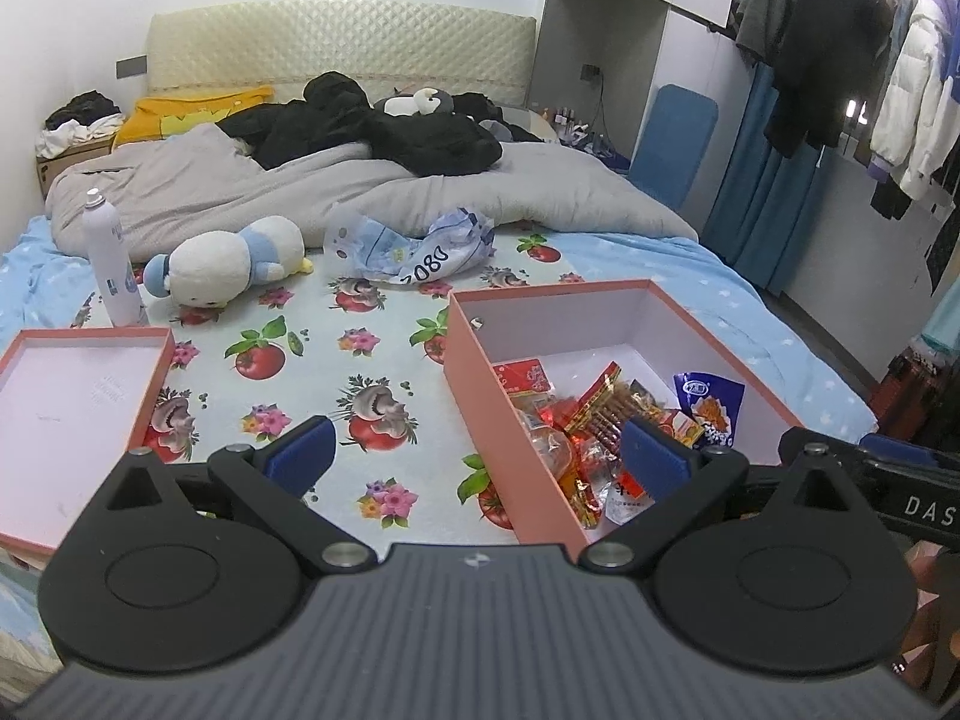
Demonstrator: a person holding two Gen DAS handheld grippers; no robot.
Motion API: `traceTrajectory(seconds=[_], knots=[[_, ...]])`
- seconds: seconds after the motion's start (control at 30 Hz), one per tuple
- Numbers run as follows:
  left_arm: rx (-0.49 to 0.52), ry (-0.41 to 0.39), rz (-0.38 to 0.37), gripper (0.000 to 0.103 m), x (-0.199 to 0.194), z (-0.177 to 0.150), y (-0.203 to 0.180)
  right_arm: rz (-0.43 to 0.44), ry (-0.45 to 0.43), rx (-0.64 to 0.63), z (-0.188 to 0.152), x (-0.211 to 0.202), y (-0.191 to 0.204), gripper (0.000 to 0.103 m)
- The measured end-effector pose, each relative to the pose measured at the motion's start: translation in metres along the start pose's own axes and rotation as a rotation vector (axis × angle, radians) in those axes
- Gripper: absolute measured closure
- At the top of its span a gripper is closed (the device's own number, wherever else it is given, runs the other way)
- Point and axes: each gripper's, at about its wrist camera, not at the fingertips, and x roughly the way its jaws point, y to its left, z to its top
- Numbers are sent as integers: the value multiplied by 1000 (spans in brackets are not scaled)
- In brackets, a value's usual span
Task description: Organize snacks
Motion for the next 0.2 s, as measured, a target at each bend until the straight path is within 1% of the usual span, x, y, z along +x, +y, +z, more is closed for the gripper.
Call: traceTrajectory(seconds=[0.2], knots=[[4,8,3,1,2,0,1,2,3,0,0,2,2,9]])
